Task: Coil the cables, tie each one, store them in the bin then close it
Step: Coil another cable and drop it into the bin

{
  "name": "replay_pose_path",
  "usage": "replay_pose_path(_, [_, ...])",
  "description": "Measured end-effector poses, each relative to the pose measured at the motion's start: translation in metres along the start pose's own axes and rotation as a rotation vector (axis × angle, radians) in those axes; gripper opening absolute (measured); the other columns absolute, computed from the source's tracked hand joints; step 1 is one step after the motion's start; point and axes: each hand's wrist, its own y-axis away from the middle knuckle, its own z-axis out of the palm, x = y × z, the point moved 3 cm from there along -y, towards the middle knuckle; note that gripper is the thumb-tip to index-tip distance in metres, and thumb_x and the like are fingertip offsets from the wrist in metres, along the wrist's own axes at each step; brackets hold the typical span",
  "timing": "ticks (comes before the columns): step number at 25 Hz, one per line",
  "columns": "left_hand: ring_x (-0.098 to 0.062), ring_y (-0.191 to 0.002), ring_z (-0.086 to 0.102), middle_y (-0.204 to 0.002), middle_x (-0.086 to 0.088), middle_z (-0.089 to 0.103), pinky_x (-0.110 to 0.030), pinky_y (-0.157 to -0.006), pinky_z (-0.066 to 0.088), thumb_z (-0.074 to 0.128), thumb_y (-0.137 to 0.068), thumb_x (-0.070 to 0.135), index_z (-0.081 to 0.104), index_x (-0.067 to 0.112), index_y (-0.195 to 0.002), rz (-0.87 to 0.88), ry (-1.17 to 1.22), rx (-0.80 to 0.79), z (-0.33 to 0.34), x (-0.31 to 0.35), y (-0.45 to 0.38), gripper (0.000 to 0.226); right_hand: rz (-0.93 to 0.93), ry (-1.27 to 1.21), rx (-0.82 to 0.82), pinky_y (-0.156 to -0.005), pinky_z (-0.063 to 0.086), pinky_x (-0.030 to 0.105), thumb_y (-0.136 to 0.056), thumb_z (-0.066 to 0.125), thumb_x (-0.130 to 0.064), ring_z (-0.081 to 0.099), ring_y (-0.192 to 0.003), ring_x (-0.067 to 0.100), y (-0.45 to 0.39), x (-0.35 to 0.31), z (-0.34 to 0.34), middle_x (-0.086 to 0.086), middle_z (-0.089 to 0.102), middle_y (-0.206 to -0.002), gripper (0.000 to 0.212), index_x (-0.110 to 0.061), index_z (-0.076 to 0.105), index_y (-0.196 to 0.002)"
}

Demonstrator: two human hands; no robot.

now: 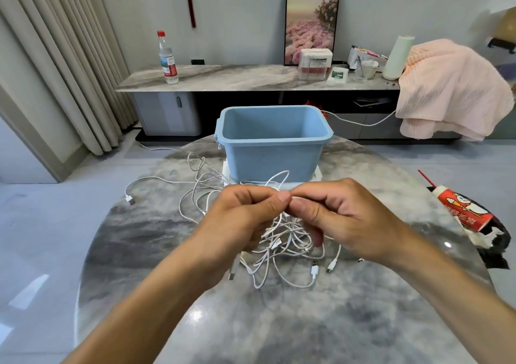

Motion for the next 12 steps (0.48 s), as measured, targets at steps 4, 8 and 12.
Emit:
replay_pose_path(4, [-0.008,-0.044,0.008,-0.050,0.006,0.016,-0.021,-0.041,0.008,0.066,-0.087,0.033,0.063,0.011,-0.065,-0.134,0.134,-0.106,-0.004,0.002,-0.001,0.031,-0.052,-0.036,0.206,-0.056,0.040,0.032,-0.091,0.065,-0.030,0.053,-0.059,0.023,-0.004,-0.004,-0.018,0.007,0.065,-0.068,0.015,-0.023,0.073,-0.080])
replay_pose_path(8, [-0.004,-0.041,0.019,-0.051,0.007,0.024,-0.020,-0.045,0.029,0.054,-0.089,0.028,0.060,0.012,-0.068,-0.046,0.395,-0.162,-0.002,0.005,-0.004,0.027,-0.040,-0.118,0.500,-0.053,0.035,0.035,-0.081,0.072,-0.030,0.043,-0.055,0.016,-0.004,0.002,-0.034,0.019,0.059,-0.064,0.017,-0.015,0.073,-0.072])
replay_pose_path(12, [-0.006,-0.050,0.042,-0.063,0.004,0.042,-0.032,-0.078,0.042,0.044,-0.096,0.011,0.061,0.012,-0.091,0.178,0.662,-0.065,-0.001,0.006,-0.008,0.018,0.073,-0.025,0.401,-0.054,0.041,0.030,-0.095,0.060,-0.038,0.047,-0.054,0.010,-0.007,0.020,0.008,0.001,0.059,-0.060,0.026,-0.018,0.071,-0.083])
